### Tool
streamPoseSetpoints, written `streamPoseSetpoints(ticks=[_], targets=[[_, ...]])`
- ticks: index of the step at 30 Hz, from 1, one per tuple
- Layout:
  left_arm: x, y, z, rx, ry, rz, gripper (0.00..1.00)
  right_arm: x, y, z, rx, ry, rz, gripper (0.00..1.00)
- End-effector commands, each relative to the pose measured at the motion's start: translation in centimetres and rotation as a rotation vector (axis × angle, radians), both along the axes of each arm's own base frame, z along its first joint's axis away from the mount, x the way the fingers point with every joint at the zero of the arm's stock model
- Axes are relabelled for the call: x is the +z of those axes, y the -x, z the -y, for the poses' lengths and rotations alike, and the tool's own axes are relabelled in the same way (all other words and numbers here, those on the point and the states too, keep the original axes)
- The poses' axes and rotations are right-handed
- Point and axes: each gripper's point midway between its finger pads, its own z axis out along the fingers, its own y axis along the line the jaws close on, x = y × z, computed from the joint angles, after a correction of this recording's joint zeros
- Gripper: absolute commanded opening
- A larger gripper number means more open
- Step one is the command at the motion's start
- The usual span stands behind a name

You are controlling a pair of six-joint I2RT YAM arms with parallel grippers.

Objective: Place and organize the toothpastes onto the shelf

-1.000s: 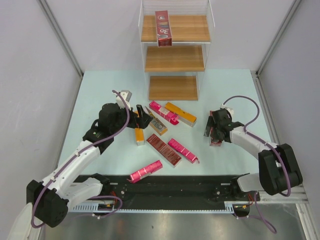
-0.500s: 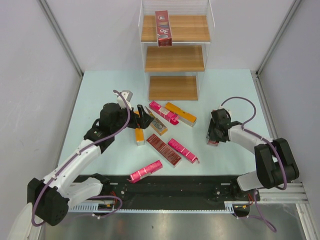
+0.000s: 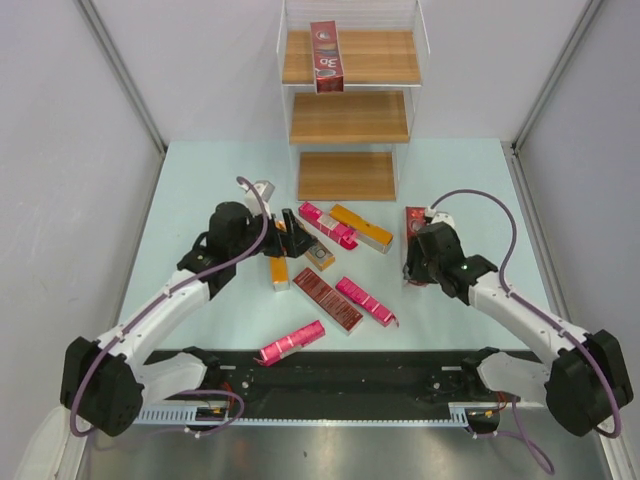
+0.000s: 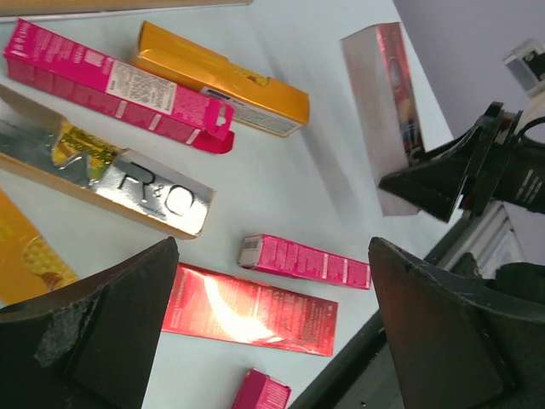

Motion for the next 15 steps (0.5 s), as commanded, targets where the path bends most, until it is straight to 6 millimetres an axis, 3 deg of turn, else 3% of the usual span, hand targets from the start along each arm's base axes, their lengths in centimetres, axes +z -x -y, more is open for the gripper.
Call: streamPoseSetpoints(ticks=[1,5,6,9,15], targets=[[3.9,-0.3,2.6,-0.085,0.143,0.041,0.99,4.6,0.1,-4.8,0.135,-0.063,0.139,0.41],[3.9,-0.6,4.4,-0.144,0.212,-0.019,1.00,6.7,1.8,-9.4,0.247,-0.110,0.221,0.41],[3.9,-0.6,4.9,-0.160,0.229,-0.028,1.00,6.9,3.2,-11.2,0.306,-0.121,0.226,0.41],[3.4,-0.7,6.3,-0.200,0.264,-0.072,1.00,7.9,4.5,-13.9,0.354,-0.122,0.264,0.41],[1.3,-0.7,7.2,-0.203,0.240,-0.138,1.00,9.4,5.6,-16.7,0.401,-0.146,0.296,0.42]])
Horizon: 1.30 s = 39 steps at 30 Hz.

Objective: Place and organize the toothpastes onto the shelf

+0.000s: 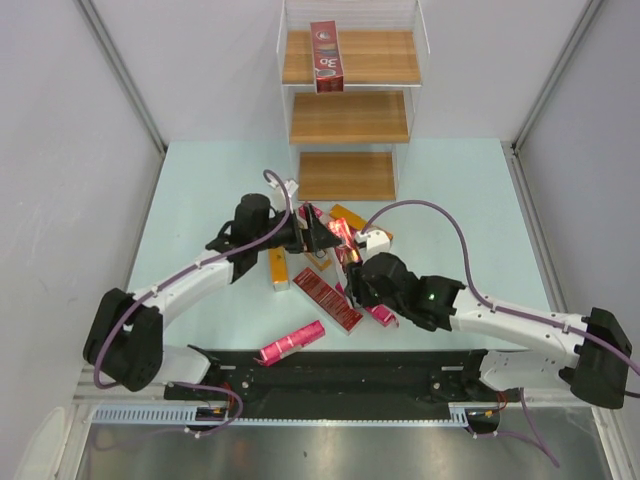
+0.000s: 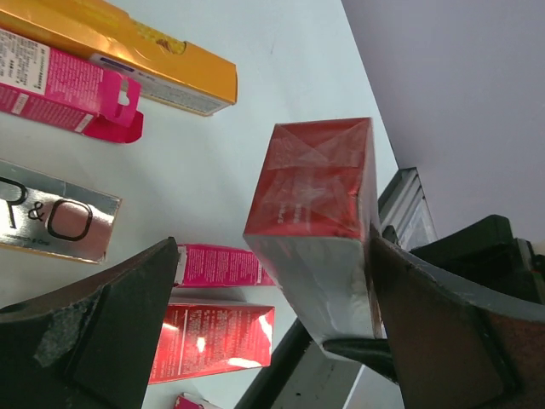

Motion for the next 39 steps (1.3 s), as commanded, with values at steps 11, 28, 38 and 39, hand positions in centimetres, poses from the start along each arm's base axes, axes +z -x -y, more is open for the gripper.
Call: streamPoseSetpoints(ticks=[11,28,38,39], targets=[[3.2,0.7,3.3,-0.106,0.166,0.035,0.66,4.0,-0.9,-3.4,-0.016,-0.103,0.085,0.44],[4.9,-0.5,2.1,-0.046,0.164,0.076,0.44,5.7,-1.0,-3.9,0.026,-0.207,0.052,0.92],[7.0,-3.6,-3.5,0.020,0.227,0.099,0.43,11.0,-2.3,-2.8,0.062,-0.484,-0.006,1.00],[7.5,-3.5,-3.9,0.014,0.236,0.109,0.43,11.3,-2.3,-2.7,0.069,-0.510,-0.017,1.00]])
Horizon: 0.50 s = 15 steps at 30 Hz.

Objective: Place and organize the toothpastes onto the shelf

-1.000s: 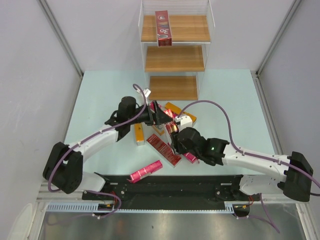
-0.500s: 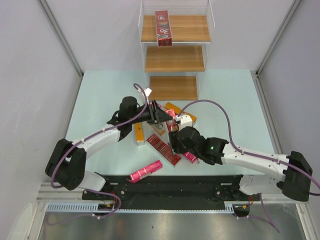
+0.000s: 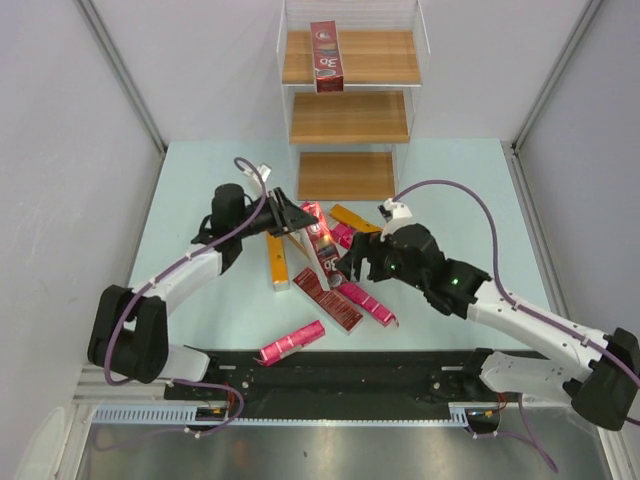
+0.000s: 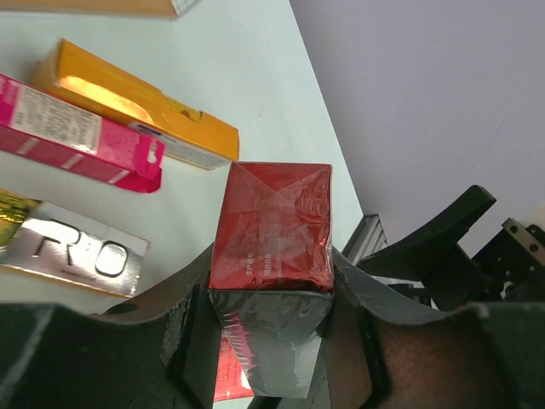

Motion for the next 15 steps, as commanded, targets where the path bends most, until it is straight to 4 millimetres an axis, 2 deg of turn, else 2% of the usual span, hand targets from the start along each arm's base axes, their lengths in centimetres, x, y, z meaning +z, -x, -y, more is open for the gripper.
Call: streamPoseSetpoints(ticks=[1,3,4,5,6,7,8,9,10,12,15], targets=[[5.8,0.1,-1.4,-0.043,0.092,0.137,0.43,5.3,0.2,-1.5,0.098,-0.243,0.009,1.00],[7.3,0.1,-2.3,-0.029,0.120,0.176,0.44,6.1,0.5,-1.6,0.153,-0.342,-0.036,0.99],[7.7,0.3,-2.5,-0.037,0.131,0.180,0.44,7.2,0.2,-1.8,0.174,-0.401,-0.014,1.00],[8.5,0.2,-3.0,-0.026,0.156,0.191,0.44,6.7,0.3,-1.6,0.200,-0.431,-0.052,1.00],[9.2,0.5,-3.2,-0.029,0.170,0.205,0.44,6.7,0.5,-1.8,0.211,-0.470,-0.082,1.00],[9.6,0.6,-3.4,-0.036,0.183,0.207,0.44,7.7,0.3,-2.0,0.231,-0.512,-0.057,1.00],[10.3,0.6,-3.7,-0.032,0.204,0.210,0.44,7.2,0.6,-2.1,0.249,-0.522,-0.075,1.00],[10.9,0.7,-3.8,-0.036,0.214,0.218,0.44,7.0,0.7,-2.5,0.255,-0.538,-0.099,1.00],[11.5,0.9,-3.8,-0.040,0.222,0.228,0.44,7.7,0.7,-2.7,0.272,-0.571,-0.078,1.00],[12.4,1.1,-3.9,-0.048,0.244,0.230,0.44,7.1,1.0,-3.1,0.287,-0.595,-0.111,0.99],[14.1,1.6,-4.0,-0.060,0.282,0.255,0.44,7.4,1.3,-3.4,0.295,-0.645,-0.119,0.99]])
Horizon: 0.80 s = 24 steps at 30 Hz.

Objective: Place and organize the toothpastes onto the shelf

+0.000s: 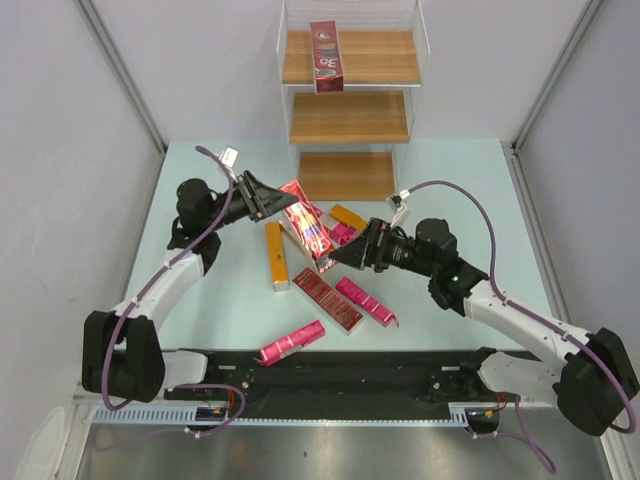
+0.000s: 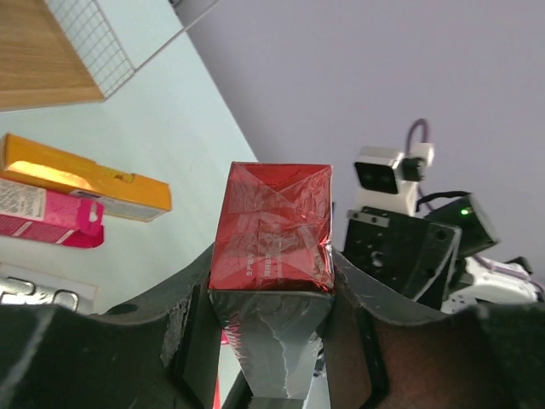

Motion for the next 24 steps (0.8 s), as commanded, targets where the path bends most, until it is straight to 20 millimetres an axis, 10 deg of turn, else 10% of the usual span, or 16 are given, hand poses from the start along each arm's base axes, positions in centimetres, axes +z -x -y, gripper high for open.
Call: streamPoseSetpoints(ticks=[1,24], targets=[[6.4,1.8,0.1,-0.064,0.099,0.134,0.43,3.5,1.7,-1.4,0.091,-0.170,0.035,0.98],[8.3,3.6,0.4,-0.144,0.257,0.133,0.43,5.4,2.6,-1.6,-0.026,-0.276,0.138,0.76]])
